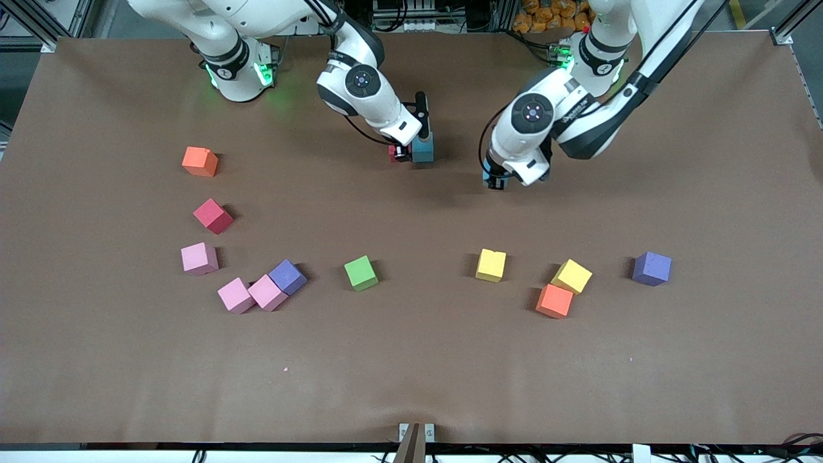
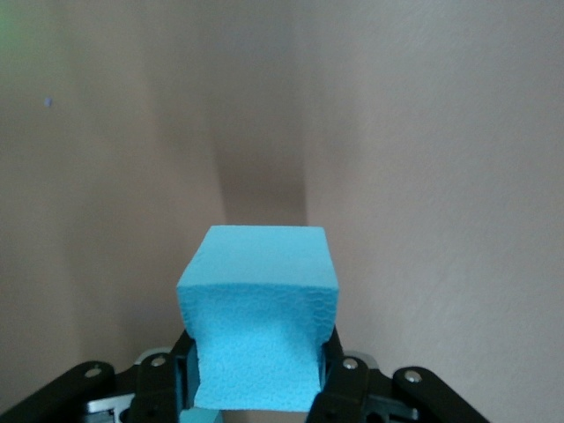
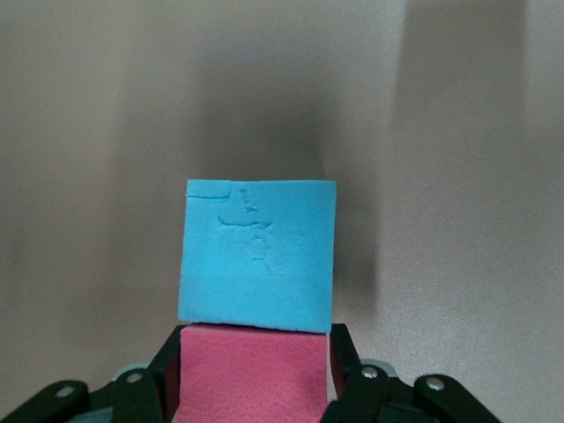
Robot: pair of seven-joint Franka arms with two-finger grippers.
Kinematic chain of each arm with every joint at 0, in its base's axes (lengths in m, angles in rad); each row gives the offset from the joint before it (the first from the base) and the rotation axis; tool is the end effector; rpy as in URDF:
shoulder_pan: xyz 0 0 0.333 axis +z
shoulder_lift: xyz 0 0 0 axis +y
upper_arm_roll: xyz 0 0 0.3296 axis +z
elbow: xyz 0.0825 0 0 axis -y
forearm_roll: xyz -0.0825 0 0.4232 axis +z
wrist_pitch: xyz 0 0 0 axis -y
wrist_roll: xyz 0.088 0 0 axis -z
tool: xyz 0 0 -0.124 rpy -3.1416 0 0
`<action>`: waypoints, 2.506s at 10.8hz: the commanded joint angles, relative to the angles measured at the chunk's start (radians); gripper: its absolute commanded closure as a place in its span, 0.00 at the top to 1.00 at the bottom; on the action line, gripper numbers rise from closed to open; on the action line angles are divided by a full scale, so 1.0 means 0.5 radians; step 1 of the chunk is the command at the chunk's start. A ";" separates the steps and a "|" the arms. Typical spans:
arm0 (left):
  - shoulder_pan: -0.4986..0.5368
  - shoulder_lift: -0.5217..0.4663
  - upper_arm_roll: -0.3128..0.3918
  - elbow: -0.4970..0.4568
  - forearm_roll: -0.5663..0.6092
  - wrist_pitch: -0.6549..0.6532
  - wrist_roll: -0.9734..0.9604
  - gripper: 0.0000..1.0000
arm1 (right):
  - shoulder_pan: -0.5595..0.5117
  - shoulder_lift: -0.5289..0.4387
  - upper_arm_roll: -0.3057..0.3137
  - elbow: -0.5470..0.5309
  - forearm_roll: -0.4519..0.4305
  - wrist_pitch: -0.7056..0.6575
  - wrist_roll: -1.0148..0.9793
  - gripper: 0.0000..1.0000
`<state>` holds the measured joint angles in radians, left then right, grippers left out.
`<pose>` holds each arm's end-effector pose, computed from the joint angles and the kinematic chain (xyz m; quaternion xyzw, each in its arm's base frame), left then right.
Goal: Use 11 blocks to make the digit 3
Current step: 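Place the second cyan block beside the first cyan block with the left gripper, then release the crimson block and move the right gripper to the green block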
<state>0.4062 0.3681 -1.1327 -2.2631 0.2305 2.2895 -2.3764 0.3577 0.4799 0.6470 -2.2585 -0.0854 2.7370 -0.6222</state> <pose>0.4044 -0.3672 0.2479 -0.7304 -0.6758 0.0853 0.0502 0.2915 0.4955 0.1627 -0.6781 -0.7232 -0.0270 0.1281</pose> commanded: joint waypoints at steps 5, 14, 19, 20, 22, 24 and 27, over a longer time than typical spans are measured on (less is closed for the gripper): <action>0.007 -0.046 -0.103 -0.281 -0.056 0.461 -0.352 0.43 | -0.050 -0.079 0.001 0.007 -0.019 -0.110 0.063 1.00; -0.245 0.031 -0.100 -0.349 -0.035 0.790 -0.576 0.43 | -0.450 -0.478 -0.008 0.111 0.195 -0.826 0.112 1.00; -0.300 0.101 -0.017 -0.373 0.048 0.827 -0.561 0.43 | -0.798 -0.475 -0.250 0.574 0.159 -1.093 0.088 1.00; -0.315 0.098 -0.005 -0.373 0.051 0.830 -0.561 0.43 | -0.780 -0.454 -0.345 0.599 0.165 -1.057 0.091 1.00; -0.315 0.101 0.001 -0.370 0.048 0.833 -0.561 0.43 | -0.810 -0.398 -0.386 0.611 0.198 -0.872 0.124 1.00; -0.319 0.101 0.014 -0.370 0.051 0.833 -0.561 0.44 | -0.686 -0.258 -0.422 0.673 0.171 -0.576 0.180 1.00; -0.340 0.101 0.032 -0.370 0.064 0.833 -0.558 0.44 | -0.415 -0.015 -0.745 0.762 0.202 -0.311 0.475 1.00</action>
<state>0.2499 0.4184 -1.1265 -2.4450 0.2425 2.6867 -2.6541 0.1161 0.3992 0.3170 -1.9389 0.0011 2.5733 -0.4633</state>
